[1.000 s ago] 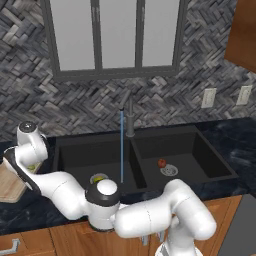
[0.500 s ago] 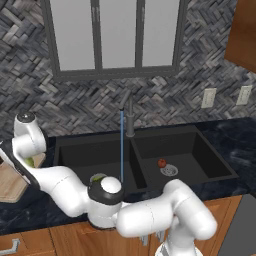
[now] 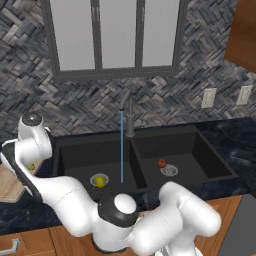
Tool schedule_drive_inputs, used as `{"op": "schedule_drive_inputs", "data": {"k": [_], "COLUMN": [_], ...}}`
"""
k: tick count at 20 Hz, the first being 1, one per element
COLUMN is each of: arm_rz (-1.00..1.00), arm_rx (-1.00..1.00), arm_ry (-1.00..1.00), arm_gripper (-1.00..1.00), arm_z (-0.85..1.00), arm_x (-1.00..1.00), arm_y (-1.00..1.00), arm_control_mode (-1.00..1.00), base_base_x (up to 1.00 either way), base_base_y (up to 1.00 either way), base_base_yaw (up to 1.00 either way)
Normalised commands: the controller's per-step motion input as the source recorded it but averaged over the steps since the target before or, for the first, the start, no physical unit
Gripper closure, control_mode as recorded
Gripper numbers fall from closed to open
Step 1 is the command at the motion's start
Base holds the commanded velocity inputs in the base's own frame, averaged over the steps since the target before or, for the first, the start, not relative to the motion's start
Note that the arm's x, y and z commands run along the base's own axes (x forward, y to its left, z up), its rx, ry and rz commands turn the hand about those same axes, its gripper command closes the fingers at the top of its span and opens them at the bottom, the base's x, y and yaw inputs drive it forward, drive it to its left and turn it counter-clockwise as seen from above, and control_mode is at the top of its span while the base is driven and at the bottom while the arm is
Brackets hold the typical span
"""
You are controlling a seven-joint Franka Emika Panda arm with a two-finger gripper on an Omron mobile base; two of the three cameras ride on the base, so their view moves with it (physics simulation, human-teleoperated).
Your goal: Pick the mango, apple, pear from the sink and place them on the cutting board to airdry. Then turn off the sink faucet.
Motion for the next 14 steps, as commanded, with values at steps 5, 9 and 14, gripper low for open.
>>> {"op": "schedule_drive_inputs", "data": {"k": [5,9,14], "arm_rz": [0.0,0.0,0.0], "arm_rx": [0.11,0.13,0.1], "arm_ry": [-0.08,-0.01,0.0], "arm_gripper": [-1.0,-1.0,-1.0], "arm_z": [0.38,0.35,0.58], "arm_x": [-0.64,-0.63,-0.62], "arm_y": [-0.72,-0.66,-0.5], "arm_control_mode": [-1.0,-1.0,-1.0], "base_base_x": [0.0,0.0,0.0], "base_base_y": [0.0,0.0,0.0], "base_base_yaw": [0.0,0.0,0.0]}}
